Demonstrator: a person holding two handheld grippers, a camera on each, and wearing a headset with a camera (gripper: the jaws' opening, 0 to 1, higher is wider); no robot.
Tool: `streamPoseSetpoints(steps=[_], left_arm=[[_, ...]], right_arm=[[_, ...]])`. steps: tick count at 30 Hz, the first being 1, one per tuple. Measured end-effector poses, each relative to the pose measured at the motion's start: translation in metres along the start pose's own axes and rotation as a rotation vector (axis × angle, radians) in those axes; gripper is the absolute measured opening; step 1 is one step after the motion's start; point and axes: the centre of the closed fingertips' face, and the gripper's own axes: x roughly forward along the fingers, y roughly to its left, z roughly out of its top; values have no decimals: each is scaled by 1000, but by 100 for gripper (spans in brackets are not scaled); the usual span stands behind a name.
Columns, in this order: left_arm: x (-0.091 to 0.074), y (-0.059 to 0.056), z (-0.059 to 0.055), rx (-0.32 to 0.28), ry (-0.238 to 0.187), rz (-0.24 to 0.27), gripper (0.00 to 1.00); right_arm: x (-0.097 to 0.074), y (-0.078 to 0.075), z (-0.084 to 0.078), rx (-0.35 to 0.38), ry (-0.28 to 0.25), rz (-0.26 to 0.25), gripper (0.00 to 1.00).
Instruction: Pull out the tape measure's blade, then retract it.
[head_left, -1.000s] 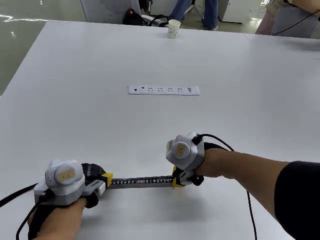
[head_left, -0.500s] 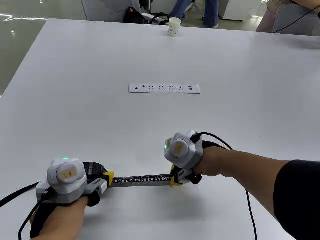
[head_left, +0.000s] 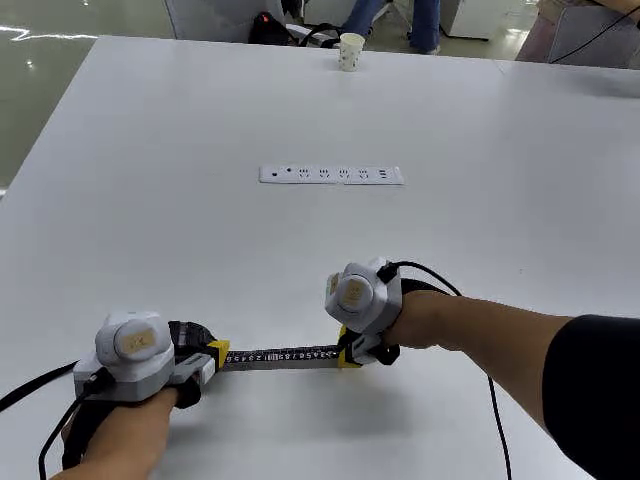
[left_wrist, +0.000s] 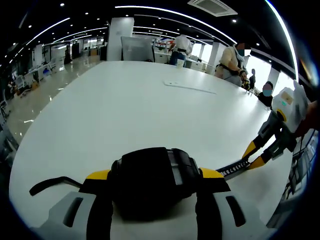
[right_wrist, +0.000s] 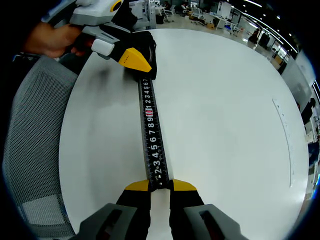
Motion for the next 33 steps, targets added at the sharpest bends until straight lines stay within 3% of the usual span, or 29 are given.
streamPoseSetpoints(steps=[33], left_arm=[[0,2,1,3,-2,-1,63]], right_arm=[[4,0,10,11,-1,1,10]])
